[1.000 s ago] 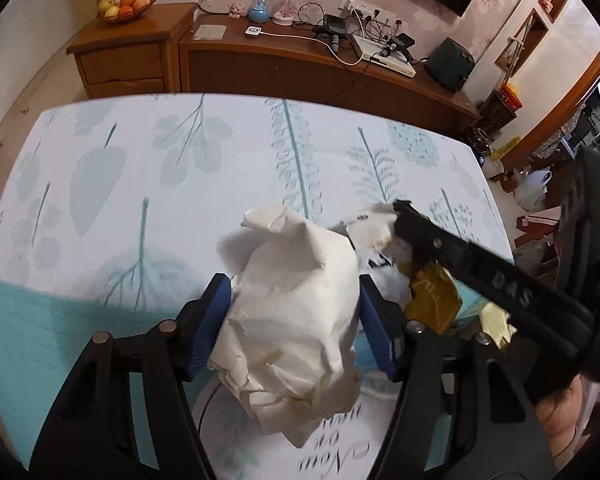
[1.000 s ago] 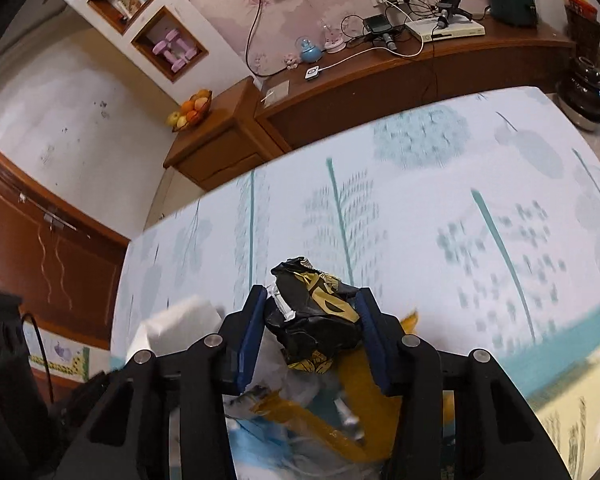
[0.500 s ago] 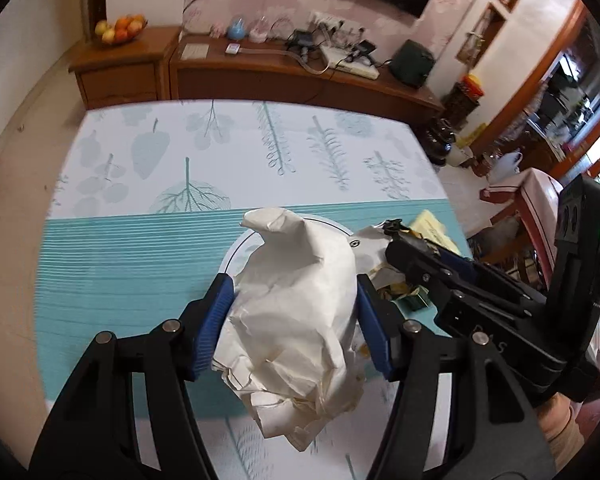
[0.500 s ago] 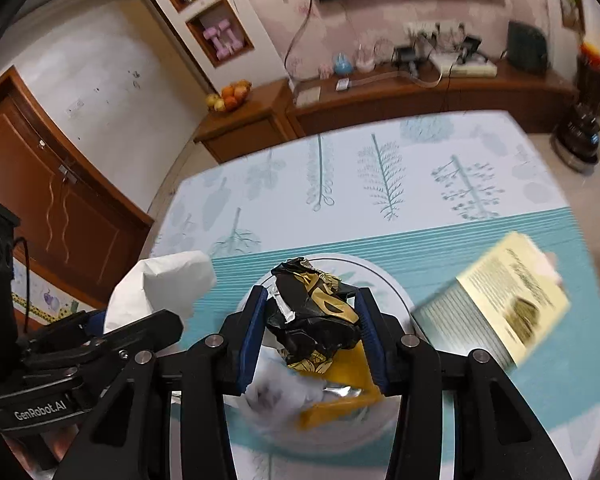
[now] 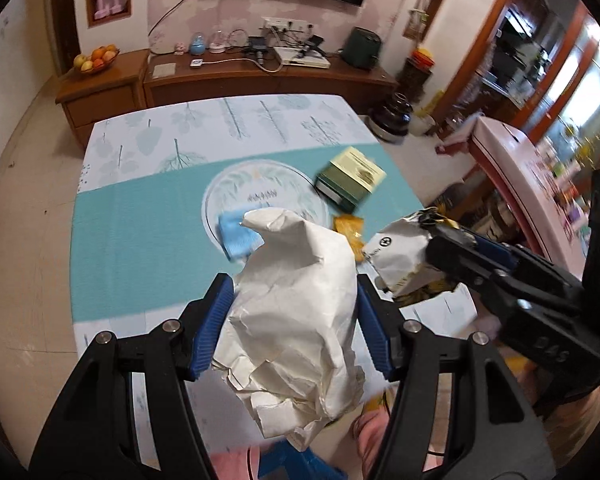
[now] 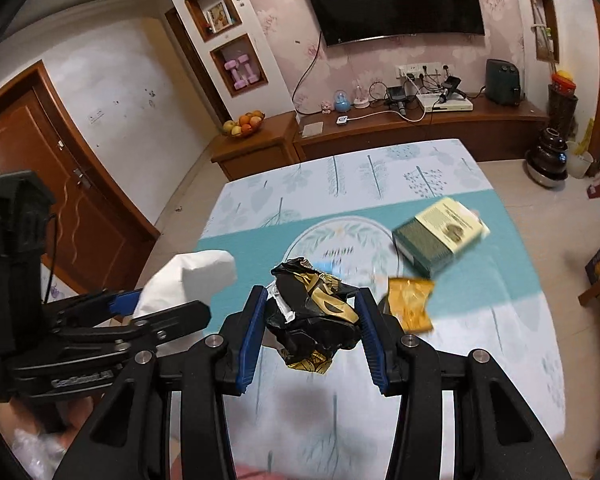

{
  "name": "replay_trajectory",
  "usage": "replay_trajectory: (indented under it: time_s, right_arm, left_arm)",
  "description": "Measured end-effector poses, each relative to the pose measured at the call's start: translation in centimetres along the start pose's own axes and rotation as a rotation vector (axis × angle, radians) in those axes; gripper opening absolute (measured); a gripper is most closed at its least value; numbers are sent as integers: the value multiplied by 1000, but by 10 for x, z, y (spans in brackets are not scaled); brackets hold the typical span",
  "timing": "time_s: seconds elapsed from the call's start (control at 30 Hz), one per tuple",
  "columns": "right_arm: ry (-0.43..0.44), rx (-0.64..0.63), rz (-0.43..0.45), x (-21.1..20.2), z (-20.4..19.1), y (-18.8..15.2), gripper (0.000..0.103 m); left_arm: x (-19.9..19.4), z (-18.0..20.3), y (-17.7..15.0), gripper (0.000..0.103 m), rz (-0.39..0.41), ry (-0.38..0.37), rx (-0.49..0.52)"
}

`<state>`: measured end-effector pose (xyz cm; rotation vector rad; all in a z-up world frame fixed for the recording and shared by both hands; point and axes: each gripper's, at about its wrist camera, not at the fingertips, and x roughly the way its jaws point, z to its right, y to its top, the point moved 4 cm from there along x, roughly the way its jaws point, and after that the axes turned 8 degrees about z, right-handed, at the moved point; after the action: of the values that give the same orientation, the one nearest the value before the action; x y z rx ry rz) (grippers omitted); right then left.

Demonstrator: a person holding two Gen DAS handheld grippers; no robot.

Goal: Collect trash
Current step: 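Carry the tissue and black-gold wrapper away from the table toward the bin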

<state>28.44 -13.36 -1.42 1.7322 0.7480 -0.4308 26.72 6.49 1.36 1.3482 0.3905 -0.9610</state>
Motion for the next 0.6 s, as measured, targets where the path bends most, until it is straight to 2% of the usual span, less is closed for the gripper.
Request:
replay_trajectory:
  time_s: [0.17, 0.33, 0.53, 0.6]
  right_arm:
    - [1, 23, 5, -82, -14, -46, 44]
    - [0, 27, -2, -147, -26, -98, 44]
    - [-13, 65, -25, -187, -24, -166, 44]
    - [-24, 74, -30, -189, -20, -183, 44]
  left_arm:
    - [-47, 30, -50, 58, -25, -43, 39]
    - [-84, 56, -98, 59, -43, -76, 88]
    - [-102, 83, -155, 59, -75, -99, 141]
    - [-99, 90, -171, 59, -87, -102, 155]
